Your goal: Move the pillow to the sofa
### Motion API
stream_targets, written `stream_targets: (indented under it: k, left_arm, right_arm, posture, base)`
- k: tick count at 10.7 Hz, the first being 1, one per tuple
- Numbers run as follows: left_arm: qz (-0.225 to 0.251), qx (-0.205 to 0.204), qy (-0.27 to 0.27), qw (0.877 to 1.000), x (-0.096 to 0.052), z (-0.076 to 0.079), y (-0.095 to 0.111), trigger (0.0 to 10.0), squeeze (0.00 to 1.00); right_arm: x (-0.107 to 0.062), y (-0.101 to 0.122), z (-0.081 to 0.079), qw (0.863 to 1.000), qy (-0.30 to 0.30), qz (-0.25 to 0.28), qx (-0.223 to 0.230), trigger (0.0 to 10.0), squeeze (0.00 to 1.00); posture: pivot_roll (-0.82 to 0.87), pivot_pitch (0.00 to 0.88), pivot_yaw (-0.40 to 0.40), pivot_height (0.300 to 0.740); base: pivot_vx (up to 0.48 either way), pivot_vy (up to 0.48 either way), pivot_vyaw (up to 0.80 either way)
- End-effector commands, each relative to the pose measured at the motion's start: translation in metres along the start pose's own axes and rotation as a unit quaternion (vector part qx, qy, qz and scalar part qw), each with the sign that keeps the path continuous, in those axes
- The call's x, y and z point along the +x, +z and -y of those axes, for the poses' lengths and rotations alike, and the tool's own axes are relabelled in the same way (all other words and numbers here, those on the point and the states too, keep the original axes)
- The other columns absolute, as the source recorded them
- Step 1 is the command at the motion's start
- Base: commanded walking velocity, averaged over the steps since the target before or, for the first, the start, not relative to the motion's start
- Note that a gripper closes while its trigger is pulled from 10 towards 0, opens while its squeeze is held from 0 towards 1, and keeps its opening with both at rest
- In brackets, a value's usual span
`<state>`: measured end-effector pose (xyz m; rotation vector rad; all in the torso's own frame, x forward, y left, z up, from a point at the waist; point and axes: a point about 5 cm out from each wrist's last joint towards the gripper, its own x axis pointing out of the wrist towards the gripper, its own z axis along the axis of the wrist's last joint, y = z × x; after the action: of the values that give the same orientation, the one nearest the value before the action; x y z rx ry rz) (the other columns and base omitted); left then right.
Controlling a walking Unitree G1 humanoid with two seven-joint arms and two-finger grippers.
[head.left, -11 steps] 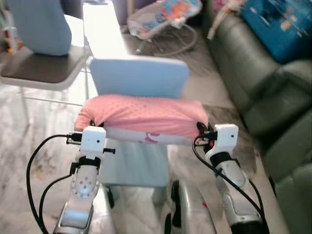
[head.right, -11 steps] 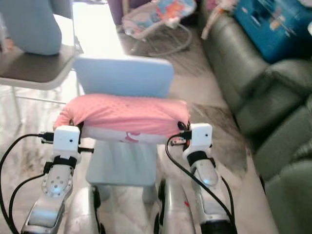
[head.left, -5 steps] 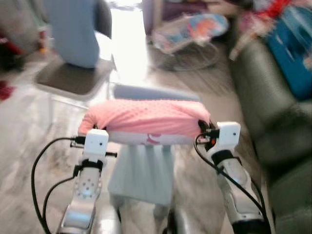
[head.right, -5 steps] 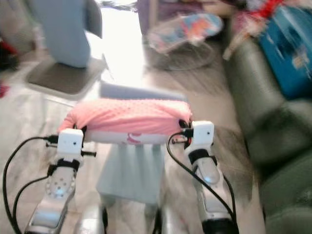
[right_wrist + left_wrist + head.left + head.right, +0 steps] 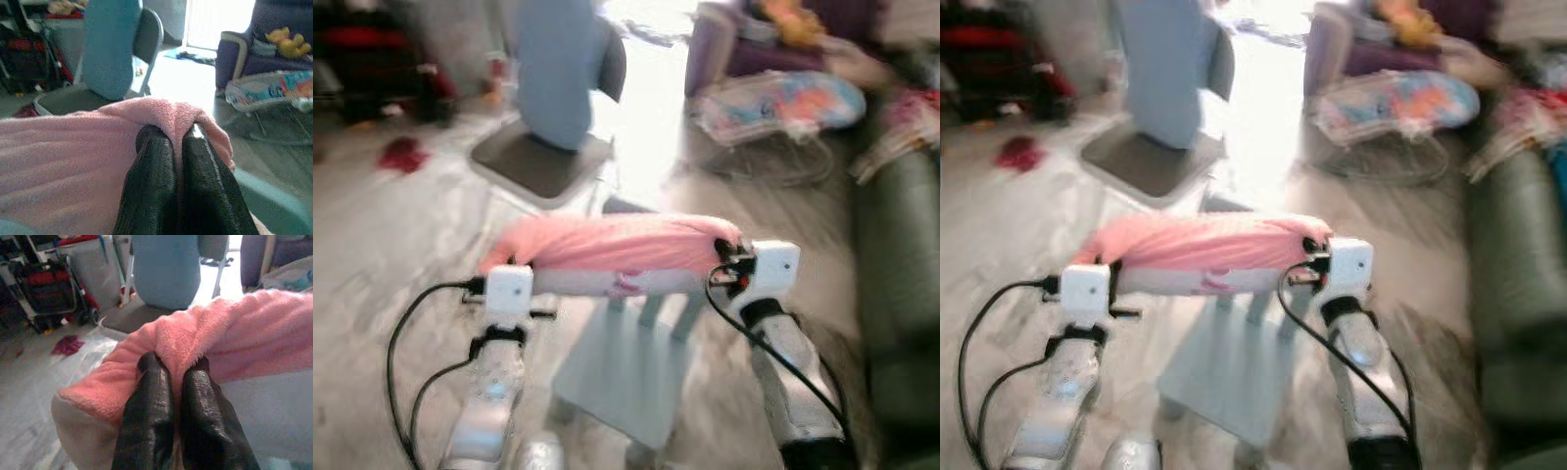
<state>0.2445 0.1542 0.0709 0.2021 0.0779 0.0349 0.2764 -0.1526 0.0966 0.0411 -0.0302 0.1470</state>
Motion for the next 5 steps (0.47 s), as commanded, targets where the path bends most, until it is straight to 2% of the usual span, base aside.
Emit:
stream_targets:
  k: [1,2,5]
  left_arm:
    - [-0.005,-0.004,-0.01,1.0,0.0038,0.0018,0.0037,10.0,0.0]
    - [-0.002,-0.005,-0.03,1.0,0.0067,0.0058,0.0077,10.0,0.0]
    - [-0.004,-0.037,-0.043,0.998,0.0054,0.009,0.0115,10.0,0.0]
  right_arm:
    - [-0.003,0.0028,0.0164,0.999,-0.033,0.003,-0.005,10.0,0.0]
    - [-0.0031,0.0016,0.0152,0.999,-0.034,-0.001,0.001,10.0,0.0]
    - [-0.0072,-0.0042,0.0122,0.999,-0.038,-0.017,0.015,10.0,0.0]
  posture:
    - [0.01,0.015,-0.064,0.74]
    - [0.01,0.017,-0.064,0.74]
    - [0.01,0.033,-0.068,0.74]
  base:
    - [0.0,0.0,0.0]
    - [0.0,0.0,0.0]
    - [0.0,0.0,0.0]
